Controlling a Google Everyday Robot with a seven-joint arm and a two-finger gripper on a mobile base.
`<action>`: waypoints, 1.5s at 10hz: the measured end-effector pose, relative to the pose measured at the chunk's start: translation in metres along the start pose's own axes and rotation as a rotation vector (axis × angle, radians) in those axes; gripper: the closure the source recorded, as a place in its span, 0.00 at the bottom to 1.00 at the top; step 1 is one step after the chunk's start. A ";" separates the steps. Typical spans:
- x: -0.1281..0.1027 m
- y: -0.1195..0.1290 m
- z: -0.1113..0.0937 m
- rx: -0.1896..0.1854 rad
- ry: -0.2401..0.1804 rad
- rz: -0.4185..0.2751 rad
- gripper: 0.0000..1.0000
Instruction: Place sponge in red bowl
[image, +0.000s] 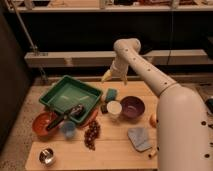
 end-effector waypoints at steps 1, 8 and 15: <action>0.000 0.003 -0.001 -0.003 -0.001 0.003 0.20; -0.003 0.003 0.022 -0.014 0.035 0.001 0.20; 0.003 0.005 0.053 -0.027 0.044 -0.023 0.20</action>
